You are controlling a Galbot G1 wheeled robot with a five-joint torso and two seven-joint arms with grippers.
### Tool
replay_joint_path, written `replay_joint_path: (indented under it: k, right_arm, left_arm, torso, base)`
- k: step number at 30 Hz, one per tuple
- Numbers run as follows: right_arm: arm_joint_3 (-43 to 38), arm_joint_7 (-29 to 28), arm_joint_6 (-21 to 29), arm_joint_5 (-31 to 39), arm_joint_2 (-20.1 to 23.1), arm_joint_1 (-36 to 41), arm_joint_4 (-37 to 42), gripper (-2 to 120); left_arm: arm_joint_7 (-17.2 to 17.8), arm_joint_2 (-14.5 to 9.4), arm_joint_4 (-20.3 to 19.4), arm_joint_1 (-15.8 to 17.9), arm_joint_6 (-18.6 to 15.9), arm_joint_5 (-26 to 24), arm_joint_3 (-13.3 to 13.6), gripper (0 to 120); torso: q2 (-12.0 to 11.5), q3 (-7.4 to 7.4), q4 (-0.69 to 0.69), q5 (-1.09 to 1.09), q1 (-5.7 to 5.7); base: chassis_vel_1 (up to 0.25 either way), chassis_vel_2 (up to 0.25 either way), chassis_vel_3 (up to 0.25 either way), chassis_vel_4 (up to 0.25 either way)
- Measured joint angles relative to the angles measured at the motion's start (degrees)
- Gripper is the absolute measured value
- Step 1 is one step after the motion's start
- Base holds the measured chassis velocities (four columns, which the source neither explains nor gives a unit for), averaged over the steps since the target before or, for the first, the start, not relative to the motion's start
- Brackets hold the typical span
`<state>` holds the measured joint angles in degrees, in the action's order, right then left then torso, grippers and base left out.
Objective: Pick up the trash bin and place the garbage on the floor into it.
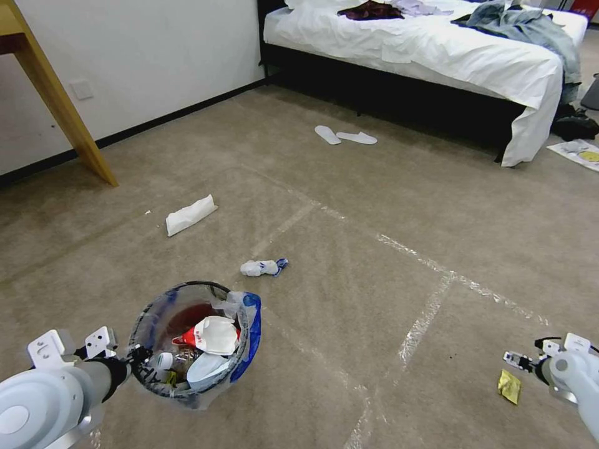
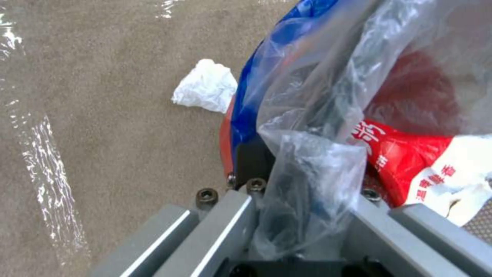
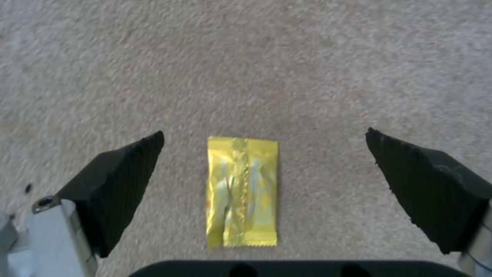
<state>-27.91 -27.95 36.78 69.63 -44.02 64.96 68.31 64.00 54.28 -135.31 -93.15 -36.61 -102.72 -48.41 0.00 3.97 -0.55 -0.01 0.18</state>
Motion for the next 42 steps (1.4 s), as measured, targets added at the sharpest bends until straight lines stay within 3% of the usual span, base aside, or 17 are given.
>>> replay_joint_path:
  k: [6,11,17,42]
  right_arm:
    - [1.81,-4.96,1.28,2.96,-0.57,-2.21,-1.96,100]
    - [1.32,-5.40,1.79,3.78,-0.94,-1.99,-3.18,100]
    - [0.44,-0.85,1.52,3.04,-1.31,-2.02,-7.11,100]
    - [3.47,3.45,0.14,-0.24,-4.83,-5.70,-9.76,100]
  left_arm:
    - [-0.08,0.17,0.19,-0.14,0.00,0.24,-0.12,0]
    - [-0.12,0.12,0.39,0.02,0.00,0.25,-0.13,0]
    - [-0.23,-0.02,0.52,0.19,0.00,0.25,-0.12,0]
    - [-0.22,0.06,0.50,-0.26,0.08,0.48,-0.17,0]
  torso:
    - [0.00,0.00,0.00,0.00,0.00]
    - [0.00,0.00,0.00,0.01,0.00]
    - [0.00,0.00,-0.02,0.01,0.00]
    - [0.00,0.00,-0.01,0.01,0.00]
  base:
    - [0.000,0.000,0.000,0.000]
    - [0.000,0.000,0.000,0.000]
    - [0.000,0.000,0.000,0.000]
    - [0.000,0.000,0.000,0.000]
